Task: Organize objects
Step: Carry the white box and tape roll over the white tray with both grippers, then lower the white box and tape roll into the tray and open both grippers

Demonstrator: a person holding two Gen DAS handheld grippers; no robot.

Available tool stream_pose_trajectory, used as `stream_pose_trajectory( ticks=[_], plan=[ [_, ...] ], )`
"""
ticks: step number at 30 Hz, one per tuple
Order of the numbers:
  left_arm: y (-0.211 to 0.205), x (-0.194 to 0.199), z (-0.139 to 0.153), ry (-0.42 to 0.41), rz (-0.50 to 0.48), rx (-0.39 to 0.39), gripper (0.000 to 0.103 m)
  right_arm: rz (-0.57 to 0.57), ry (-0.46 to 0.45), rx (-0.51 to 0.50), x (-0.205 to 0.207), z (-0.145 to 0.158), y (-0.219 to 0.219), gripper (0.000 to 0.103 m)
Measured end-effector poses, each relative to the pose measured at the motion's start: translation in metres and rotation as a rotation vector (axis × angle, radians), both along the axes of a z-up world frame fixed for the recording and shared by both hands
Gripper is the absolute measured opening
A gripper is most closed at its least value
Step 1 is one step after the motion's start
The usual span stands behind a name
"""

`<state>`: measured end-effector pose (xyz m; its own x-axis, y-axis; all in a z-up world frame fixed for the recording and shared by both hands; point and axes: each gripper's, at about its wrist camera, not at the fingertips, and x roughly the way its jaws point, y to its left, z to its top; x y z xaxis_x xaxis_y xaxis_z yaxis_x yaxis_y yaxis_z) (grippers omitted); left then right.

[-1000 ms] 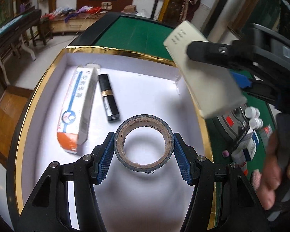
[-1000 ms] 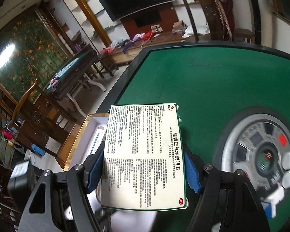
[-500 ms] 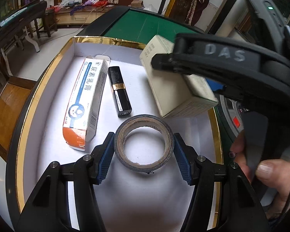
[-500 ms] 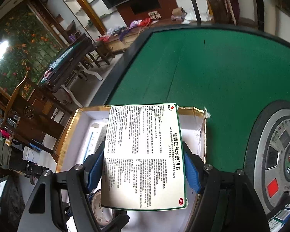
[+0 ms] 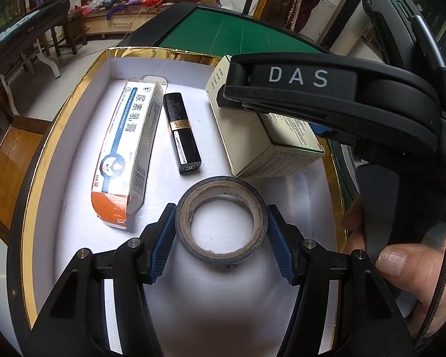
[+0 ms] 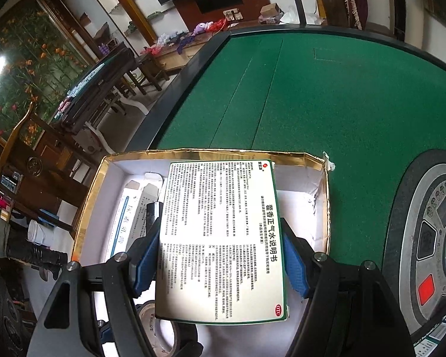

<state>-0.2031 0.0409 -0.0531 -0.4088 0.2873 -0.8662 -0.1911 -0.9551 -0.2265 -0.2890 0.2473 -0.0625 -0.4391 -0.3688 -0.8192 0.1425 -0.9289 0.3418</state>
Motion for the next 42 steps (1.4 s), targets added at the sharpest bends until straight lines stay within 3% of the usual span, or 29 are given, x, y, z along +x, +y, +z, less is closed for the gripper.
stream_pose_trajectory(
  ticks=[28,31,42],
  plan=[
    [0.002,-0.008,-0.009,-0.021,0.022,-0.013,0.06,0.013,-0.017,0.021,0.003,-0.004,-0.004,0.074],
    [0.002,-0.01,-0.01,-0.024,0.03,-0.016,0.06,0.034,-0.024,0.015,0.003,-0.004,-0.006,0.079],
    [-0.001,-0.01,-0.012,-0.027,0.043,-0.019,0.06,0.055,-0.023,-0.013,0.01,-0.002,-0.003,0.083]
  ],
)
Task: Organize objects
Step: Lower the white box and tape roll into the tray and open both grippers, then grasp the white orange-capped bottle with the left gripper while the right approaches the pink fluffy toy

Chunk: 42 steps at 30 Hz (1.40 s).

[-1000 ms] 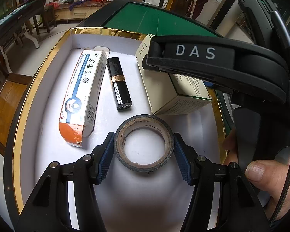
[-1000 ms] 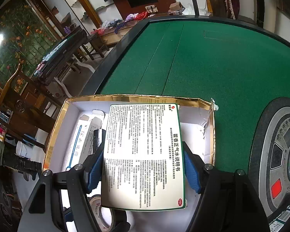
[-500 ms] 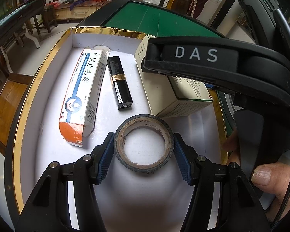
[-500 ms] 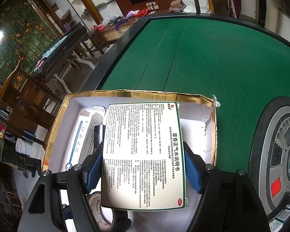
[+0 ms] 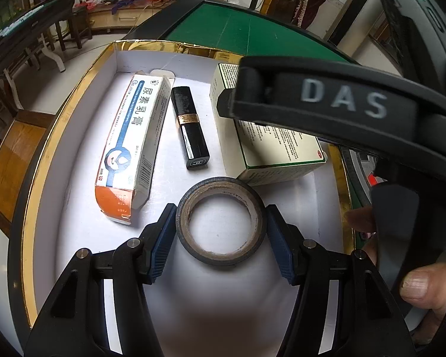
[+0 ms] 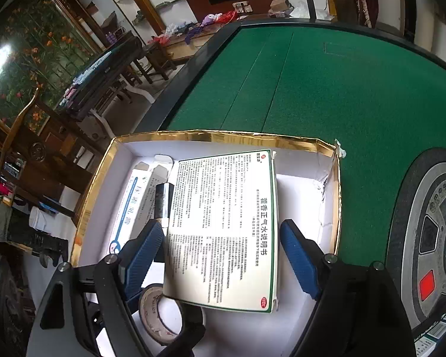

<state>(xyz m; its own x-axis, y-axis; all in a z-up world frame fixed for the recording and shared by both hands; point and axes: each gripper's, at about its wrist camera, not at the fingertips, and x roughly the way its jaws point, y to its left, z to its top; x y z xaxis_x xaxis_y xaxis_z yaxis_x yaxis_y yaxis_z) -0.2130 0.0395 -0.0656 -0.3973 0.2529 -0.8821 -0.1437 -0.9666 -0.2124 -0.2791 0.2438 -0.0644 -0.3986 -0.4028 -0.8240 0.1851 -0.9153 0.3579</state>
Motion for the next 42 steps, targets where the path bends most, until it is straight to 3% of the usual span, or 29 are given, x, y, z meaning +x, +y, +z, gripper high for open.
stream_pose_trajectory(
  ticks=[7,12,29,42],
  plan=[
    [0.004,0.004,0.007,0.054,0.002,-0.019,0.06,-0.008,0.043,-0.028,0.009,0.015,0.005,0.083],
    [0.002,0.006,0.011,0.061,0.005,-0.009,0.06,-0.01,0.061,-0.019,0.016,0.023,0.01,0.083],
    [0.013,0.01,0.017,0.089,0.002,-0.021,0.06,-0.017,0.077,-0.141,0.058,0.041,0.047,0.083],
    [0.019,0.014,0.025,0.128,-0.007,-0.028,0.06,0.025,0.163,-0.261,0.132,0.053,0.106,0.083]
  ],
)
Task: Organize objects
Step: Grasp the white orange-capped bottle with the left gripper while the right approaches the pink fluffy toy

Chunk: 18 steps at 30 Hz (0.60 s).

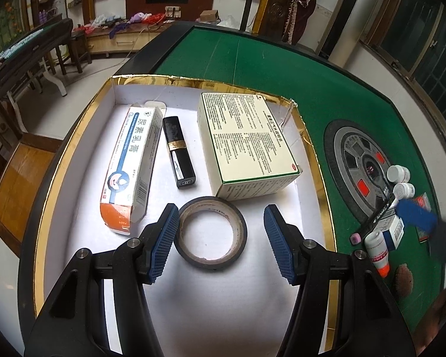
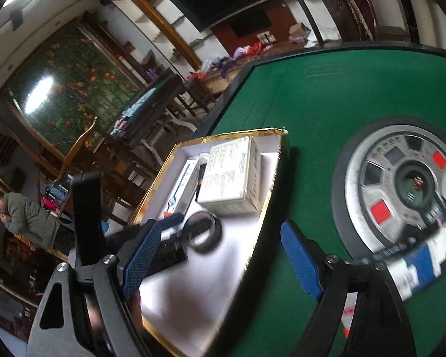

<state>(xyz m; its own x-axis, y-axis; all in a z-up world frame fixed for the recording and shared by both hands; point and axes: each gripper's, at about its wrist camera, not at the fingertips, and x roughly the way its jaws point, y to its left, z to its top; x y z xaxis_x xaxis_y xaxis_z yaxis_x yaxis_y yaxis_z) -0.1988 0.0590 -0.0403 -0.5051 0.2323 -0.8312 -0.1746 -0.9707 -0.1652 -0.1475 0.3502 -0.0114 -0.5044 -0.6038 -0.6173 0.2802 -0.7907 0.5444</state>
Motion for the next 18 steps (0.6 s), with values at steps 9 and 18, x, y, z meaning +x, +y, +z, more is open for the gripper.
stream_pose_trajectory(
  ticks=[9,18],
  plan=[
    [0.018,0.008,0.011,0.06,-0.054,0.003,0.06,-0.056,0.101,0.054,0.061,-0.005,0.063,0.083],
    [0.086,0.055,0.033,-0.012,-0.272,0.243,0.059,-0.246,0.127,-0.042,0.075,0.0,0.141,0.083]
  ],
)
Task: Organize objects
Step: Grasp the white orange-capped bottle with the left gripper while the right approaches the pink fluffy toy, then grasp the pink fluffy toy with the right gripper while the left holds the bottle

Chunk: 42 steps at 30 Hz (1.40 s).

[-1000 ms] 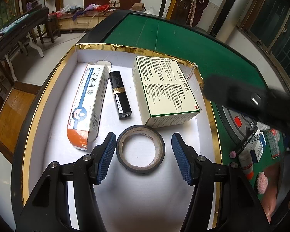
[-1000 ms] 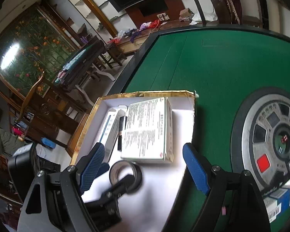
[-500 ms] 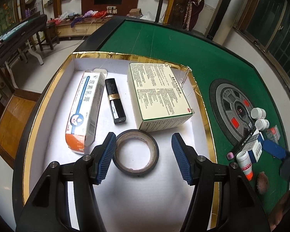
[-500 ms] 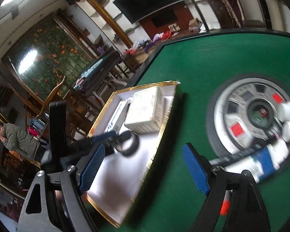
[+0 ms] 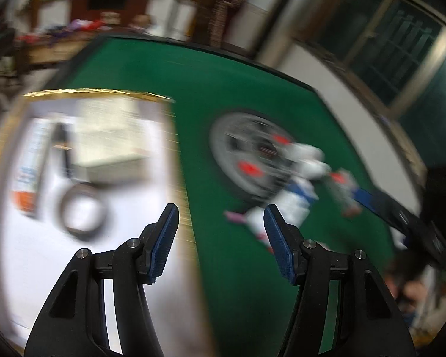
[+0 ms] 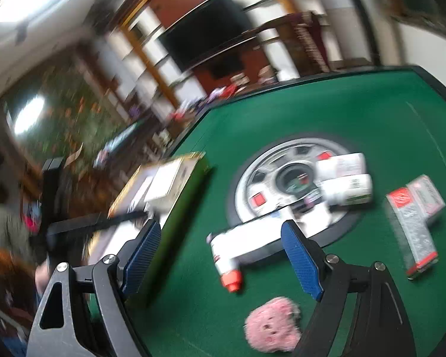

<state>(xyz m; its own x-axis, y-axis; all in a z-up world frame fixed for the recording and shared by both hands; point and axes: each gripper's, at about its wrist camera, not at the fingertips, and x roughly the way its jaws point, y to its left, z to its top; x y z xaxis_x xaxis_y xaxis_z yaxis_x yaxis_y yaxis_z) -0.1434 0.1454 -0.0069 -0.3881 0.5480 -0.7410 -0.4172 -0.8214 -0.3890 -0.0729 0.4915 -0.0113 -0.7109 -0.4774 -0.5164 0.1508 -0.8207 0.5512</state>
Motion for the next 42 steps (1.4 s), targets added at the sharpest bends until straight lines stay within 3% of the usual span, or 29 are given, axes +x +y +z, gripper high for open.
stream_pose_trajectory(
  ticks=[3,9,14,15,17,21,24,32,40,41,42],
  plan=[
    [0.037,0.011,-0.007,-0.048,-0.06,0.002,0.059,-0.014,-0.001,-0.08,0.004,0.002,0.017,0.083],
    [0.072,0.012,-0.035,-0.081,-0.023,-0.127,0.059,0.002,0.028,-0.059,0.013,0.007,0.014,0.083],
    [0.083,0.009,-0.049,-0.073,-0.016,-0.183,0.044,0.017,0.026,-0.046,0.019,0.007,0.015,0.083],
    [0.086,0.008,-0.049,-0.061,-0.022,-0.189,0.037,0.021,0.027,-0.04,0.02,0.007,0.014,0.083],
    [0.091,0.005,-0.051,-0.044,-0.032,-0.198,0.037,0.027,0.027,-0.032,0.022,0.006,0.014,0.083],
    [0.089,0.001,-0.06,-0.025,-0.03,-0.266,0.027,0.047,0.019,-0.005,0.025,0.003,0.012,0.083],
    [0.081,0.004,-0.058,-0.01,-0.04,-0.276,0.027,0.062,0.0,0.036,0.027,-0.005,0.01,0.083],
    [0.082,0.002,-0.059,0.013,-0.036,-0.275,0.027,0.187,-0.09,0.303,0.036,-0.038,-0.015,0.083],
    [0.088,0.008,-0.061,0.051,-0.042,-0.304,0.027,0.231,-0.142,0.434,0.037,-0.065,-0.034,0.082],
    [0.089,0.009,-0.061,0.054,-0.05,-0.308,0.027,0.227,-0.15,0.437,0.036,-0.069,-0.035,0.081],
    [0.089,0.01,-0.06,0.056,-0.055,-0.31,0.027,0.227,-0.168,0.439,0.035,-0.074,-0.035,0.07]
  ],
)
